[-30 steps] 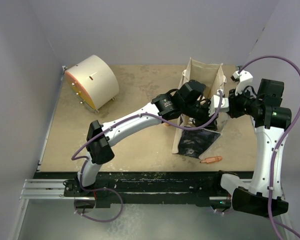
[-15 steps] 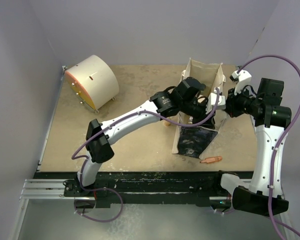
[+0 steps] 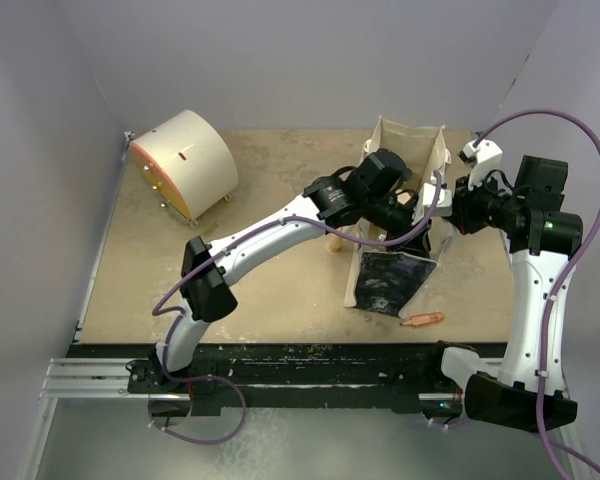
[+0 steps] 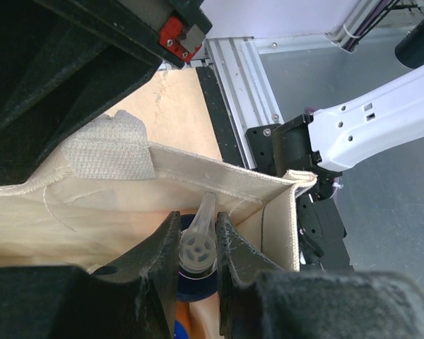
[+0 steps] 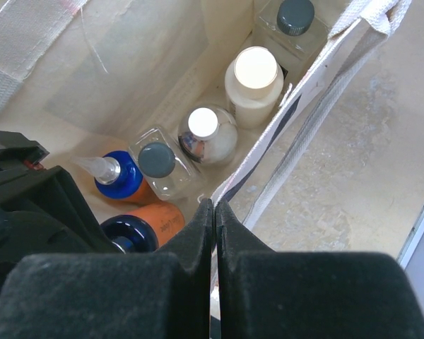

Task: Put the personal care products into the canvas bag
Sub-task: Place the care product in the canvas bag.

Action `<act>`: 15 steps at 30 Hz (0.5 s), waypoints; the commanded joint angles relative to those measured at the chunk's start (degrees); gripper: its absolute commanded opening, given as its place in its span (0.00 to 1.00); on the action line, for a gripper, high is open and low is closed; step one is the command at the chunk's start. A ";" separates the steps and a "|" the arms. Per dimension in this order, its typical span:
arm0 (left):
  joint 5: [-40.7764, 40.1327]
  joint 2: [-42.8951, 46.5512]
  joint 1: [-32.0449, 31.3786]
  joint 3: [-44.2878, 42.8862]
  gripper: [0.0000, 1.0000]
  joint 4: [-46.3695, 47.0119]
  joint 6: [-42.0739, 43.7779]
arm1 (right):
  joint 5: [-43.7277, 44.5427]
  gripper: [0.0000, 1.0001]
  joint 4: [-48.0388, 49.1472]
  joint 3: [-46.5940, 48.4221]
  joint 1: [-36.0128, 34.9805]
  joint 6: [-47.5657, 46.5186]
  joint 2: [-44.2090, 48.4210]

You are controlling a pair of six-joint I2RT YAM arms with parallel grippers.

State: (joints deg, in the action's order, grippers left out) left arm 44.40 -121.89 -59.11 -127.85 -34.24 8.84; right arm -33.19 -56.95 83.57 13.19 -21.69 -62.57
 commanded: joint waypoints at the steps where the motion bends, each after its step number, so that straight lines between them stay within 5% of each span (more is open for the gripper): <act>1: 6.30 0.27 -0.30 -4.10 0.00 0.83 -0.63 | -3.91 0.00 4.00 1.43 0.30 -1.36 1.83; 15: 10.77 -3.11 -0.30 -9.10 0.00 -10.33 12.30 | -4.93 0.00 3.75 1.41 0.34 -1.59 2.21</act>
State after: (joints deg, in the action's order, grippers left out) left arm 48.71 -125.89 -59.09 -133.67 -42.70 17.08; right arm -34.15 -57.32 83.55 13.19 -22.33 -62.48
